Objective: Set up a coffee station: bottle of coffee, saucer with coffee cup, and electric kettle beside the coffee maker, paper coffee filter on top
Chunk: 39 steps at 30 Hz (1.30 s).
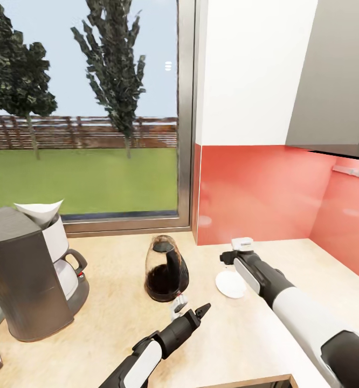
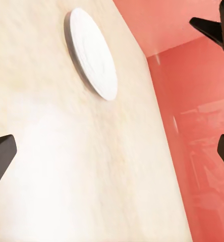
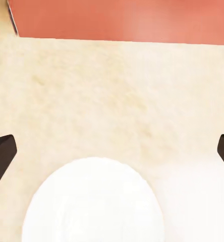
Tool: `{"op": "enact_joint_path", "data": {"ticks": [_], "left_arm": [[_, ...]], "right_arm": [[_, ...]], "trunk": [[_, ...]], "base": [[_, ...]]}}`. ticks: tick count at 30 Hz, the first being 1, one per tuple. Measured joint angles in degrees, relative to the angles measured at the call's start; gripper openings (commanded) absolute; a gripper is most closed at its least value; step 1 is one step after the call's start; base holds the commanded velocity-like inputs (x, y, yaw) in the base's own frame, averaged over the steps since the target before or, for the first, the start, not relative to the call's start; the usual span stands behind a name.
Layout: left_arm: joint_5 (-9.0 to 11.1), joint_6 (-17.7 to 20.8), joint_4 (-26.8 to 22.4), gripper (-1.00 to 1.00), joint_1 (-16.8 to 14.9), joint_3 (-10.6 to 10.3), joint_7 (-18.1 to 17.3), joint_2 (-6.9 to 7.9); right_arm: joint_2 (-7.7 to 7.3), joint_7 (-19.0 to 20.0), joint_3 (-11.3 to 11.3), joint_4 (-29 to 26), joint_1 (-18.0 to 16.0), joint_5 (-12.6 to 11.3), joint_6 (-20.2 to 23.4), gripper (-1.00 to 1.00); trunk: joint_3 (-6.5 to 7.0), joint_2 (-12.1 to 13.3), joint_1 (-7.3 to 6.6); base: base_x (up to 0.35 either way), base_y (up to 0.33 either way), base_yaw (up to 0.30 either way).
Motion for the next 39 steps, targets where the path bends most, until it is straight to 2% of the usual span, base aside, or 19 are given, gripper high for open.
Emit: {"op": "enact_joint_path", "data": {"ticks": [5, 7, 11, 15, 16, 22, 28, 35, 39], "left_arm": [[0.0, 0.1, 0.0, 1.0, 0.0, 0.0, 0.0, 0.0], [0.0, 0.1, 0.0, 1.0, 0.0, 0.0, 0.0, 0.0], [0.0, 0.2, 0.0, 1.0, 0.0, 0.0, 0.0, 0.0], [0.0, 0.2, 0.0, 1.0, 0.0, 0.0, 0.0, 0.0], [0.0, 0.2, 0.0, 1.0, 0.0, 0.0, 0.0, 0.0], [0.0, 0.2, 0.0, 1.0, 0.1, 0.0, 0.0, 0.0], [0.0, 0.3, 0.0, 1.0, 0.1, 0.0, 0.0, 0.0], [0.0, 0.2, 0.0, 1.0, 0.1, 0.0, 0.0, 0.0], [0.0, 0.2, 0.0, 1.0, 0.1, 0.0, 0.0, 0.0]], "right_arm": [[1.25, -0.9, -0.1, 3.4, -3.7, -0.1, -0.2, 1.0], [1.81, -1.1, -0.1, 6.3, -5.6, -0.1, -0.4, 1.0], [2.01, -1.2, 0.0, 8.1, -6.7, -0.1, -1.7, 1.0], [2.07, -1.2, 0.0, 10.9, -7.0, -0.1, -4.1, 1.0], [2.06, -1.2, 0.1, 13.4, -7.1, -0.1, -6.8, 1.0], [2.1, -1.2, 0.5, 18.9, -7.1, -0.2, -14.4, 1.0], [2.07, -1.0, 0.5, 22.9, -7.1, -0.3, -20.2, 1.0], [2.18, -0.8, 0.5, 23.9, -6.8, -0.4, -21.5, 1.0], [2.85, -0.8, 0.5, 23.9, -6.8, -0.4, -21.5, 1.0]], "trunk": [[-0.01, 0.0, 0.0], [-0.01, 0.0, 0.0], [-0.01, 0.0, 0.0], [-0.01, 0.0, 0.0], [-0.01, 0.0, 0.0], [-0.01, 0.0, 0.0], [-0.01, 0.0, -0.02], [-0.01, 0.0, 0.0], [-0.01, 0.0, -0.01]], "base": [[0.0, 0.0, 0.0], [0.0, 0.0, 0.0], [0.0, 0.0, 0.0], [0.0, 0.0, 0.0], [0.0, 0.0, 0.0], [0.0, 0.0, 0.0], [0.058, 0.0, 0.0], [0.062, 0.003, 0.0], [0.092, 0.059, 0.0]]}}
